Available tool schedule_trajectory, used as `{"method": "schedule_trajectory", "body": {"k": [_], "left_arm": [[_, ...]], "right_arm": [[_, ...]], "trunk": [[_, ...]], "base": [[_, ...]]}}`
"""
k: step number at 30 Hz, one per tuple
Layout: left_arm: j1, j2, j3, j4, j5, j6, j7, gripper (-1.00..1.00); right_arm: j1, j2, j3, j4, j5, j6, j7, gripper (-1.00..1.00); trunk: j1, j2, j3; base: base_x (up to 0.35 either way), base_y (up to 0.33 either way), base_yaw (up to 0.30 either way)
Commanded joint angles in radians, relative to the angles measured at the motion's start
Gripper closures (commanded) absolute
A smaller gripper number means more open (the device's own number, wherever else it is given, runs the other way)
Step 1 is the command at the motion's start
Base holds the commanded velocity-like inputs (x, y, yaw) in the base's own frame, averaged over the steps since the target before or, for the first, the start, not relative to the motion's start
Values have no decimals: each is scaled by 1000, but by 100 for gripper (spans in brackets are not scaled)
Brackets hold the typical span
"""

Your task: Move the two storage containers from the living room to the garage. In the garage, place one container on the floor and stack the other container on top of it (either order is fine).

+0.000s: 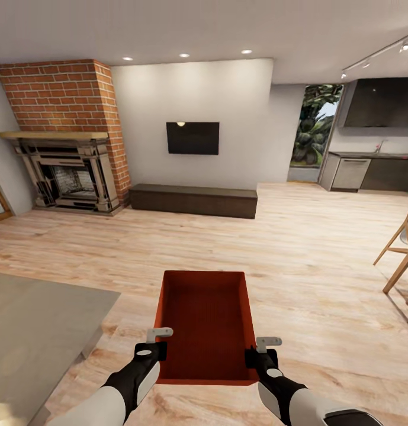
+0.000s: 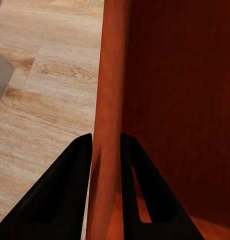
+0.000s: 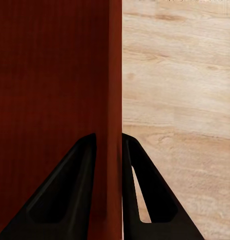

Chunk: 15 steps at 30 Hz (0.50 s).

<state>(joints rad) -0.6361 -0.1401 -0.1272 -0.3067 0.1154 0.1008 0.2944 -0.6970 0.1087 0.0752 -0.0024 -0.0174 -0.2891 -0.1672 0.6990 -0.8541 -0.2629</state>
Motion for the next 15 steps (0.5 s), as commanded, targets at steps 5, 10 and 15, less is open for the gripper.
{"method": "schedule_trajectory", "body": {"k": [5,10,15], "left_arm": [[0,2,23,0,6,8,14,100],[0,3,23,0,6,8,14,100],[0,4,23,0,6,8,14,100]], "right_arm": [[-1,0,-29,-2,1,-16,-6,100],[-1,0,-29,-2,1,-16,-6,100],[-1,0,-29,-2,1,-16,-6,100]], "trunk": [[0,-1,7],[0,-1,15],[0,-1,23]], "base": [[0,0,0],[0,0,0],[0,0,0]]}}
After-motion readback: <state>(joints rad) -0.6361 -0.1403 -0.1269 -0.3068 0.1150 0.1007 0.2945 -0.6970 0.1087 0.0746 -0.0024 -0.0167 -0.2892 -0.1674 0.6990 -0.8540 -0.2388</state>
